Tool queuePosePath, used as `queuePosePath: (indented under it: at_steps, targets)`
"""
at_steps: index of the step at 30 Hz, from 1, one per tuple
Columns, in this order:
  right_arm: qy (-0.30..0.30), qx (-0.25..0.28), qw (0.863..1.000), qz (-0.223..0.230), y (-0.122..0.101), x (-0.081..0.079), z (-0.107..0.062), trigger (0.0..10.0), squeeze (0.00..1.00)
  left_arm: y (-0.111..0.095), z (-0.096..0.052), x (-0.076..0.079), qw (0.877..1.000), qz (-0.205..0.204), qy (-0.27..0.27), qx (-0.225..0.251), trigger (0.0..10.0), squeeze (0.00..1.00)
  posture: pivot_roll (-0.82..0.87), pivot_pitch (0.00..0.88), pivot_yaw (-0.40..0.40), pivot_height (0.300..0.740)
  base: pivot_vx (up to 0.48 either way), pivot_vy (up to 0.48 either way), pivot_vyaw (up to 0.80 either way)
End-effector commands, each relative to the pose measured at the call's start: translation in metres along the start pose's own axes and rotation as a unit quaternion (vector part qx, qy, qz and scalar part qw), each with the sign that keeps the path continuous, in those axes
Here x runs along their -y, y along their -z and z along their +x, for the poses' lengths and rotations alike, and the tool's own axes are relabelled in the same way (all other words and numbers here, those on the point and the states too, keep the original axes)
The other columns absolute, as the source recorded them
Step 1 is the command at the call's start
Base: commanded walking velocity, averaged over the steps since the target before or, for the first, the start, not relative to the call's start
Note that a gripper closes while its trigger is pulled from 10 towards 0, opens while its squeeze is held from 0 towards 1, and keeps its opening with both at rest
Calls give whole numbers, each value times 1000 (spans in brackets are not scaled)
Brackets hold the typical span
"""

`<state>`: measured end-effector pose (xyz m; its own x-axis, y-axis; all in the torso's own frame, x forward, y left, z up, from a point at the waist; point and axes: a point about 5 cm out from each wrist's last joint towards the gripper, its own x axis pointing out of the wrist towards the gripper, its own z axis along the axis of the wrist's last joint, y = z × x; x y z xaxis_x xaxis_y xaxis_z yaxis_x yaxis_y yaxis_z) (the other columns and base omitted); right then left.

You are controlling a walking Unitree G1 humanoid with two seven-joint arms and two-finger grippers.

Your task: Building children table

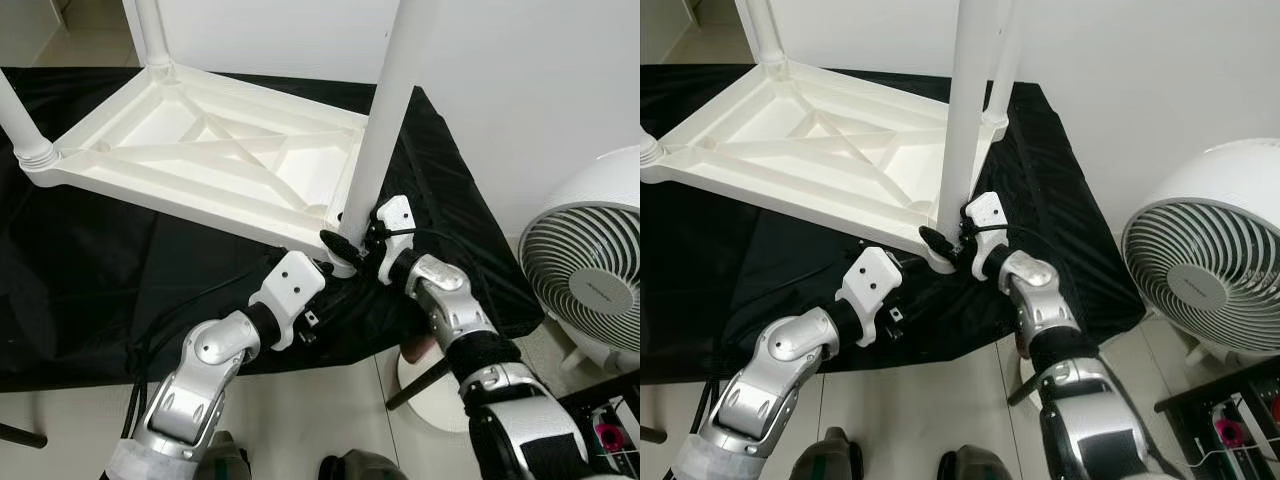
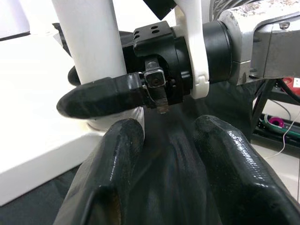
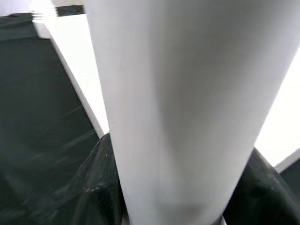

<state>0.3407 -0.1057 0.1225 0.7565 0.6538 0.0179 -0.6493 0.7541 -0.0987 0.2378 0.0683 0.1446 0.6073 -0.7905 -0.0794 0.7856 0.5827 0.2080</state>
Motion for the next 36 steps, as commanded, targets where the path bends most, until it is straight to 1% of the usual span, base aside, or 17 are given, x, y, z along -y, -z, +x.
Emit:
queuePosePath:
  at_steps: [1,2,6,9,11,12,17,18,24,27,29,31,32,33,34,35,36]
  targets:
    - [70,9,997,-4,-3,8,-6,10000,0,-2,1,0,1000,-4,-23,3,10000,0,56,46,-72,740,0,0,0]
    - [70,9,997,-4,-3,8,-6,10000,0,-2,1,0,1000,-4,-23,3,10000,0,56,46,-72,740,0,0,0]
    - [162,28,986,18,-8,6,-13,10000,0,-3,4,0,1000,-7,-18,6,10000,0,43,46,-66,740,0,0,0]
    - [188,32,981,14,-9,4,-15,10000,0,-3,4,0,1000,-7,-17,7,10000,0,35,45,-65,740,0,0,0]
    - [230,32,973,9,-9,0,-17,10000,0,-3,5,0,1000,-8,-15,8,10000,0,31,42,-64,740,0,0,0]
    - [254,26,967,18,-7,-5,-17,10000,0,-3,6,0,1000,-8,-14,9,10000,0,29,43,-64,740,0,0,0]
    - [286,16,957,46,-3,-15,-13,10000,0,-4,7,1,1000,-8,-12,10,10000,0,30,42,-67,740,0,0,0]
    - [269,35,961,58,-10,-17,-10,10000,1000,-4,8,0,1000,-9,-13,11,10000,0,29,40,-67,740,0,0,0]
    - [229,54,969,74,-18,-16,-11,10000,1000,-4,8,0,1000,-8,-13,11,10000,0,31,40,-70,740,0,0,0]
    - [221,53,971,69,-20,-16,-13,10000,1000,-4,9,0,1000,-8,-14,11,10000,0,30,40,-70,740,0,0,0]
    - [190,51,979,45,-22,-11,-17,10000,1000,-4,7,0,1000,-8,-16,11,10000,0,31,41,-73,740,0,0,0]
    - [148,43,987,40,-22,-7,-20,10000,1000,-3,6,0,1000,-9,-16,10,10000,0,30,42,-72,740,0,0,0]
    - [119,35,992,30,-21,-4,-21,10000,0,-3,6,0,1000,-9,-16,9,10000,0,30,42,-72,740,0,0,0]
    - [99,29,994,23,-20,-2,-23,10000,0,-3,6,0,1000,-9,-16,9,10000,0,29,43,-72,740,0,0,0]
    - [99,29,994,23,-20,-2,-23,10000,0,-3,6,0,1000,-9,-16,9,10000,0,29,43,-72,740,0,0,0]
    - [57,15,998,5,-18,2,-26,10000,0,-3,6,0,1000,-9,-16,9,10000,0,27,43,-70,740,0,0,0]
    - [57,15,998,5,-18,2,-26,10000,0,-3,6,0,1000,-9,-16,9,10000,0,27,43,-70,740,0,0,0]
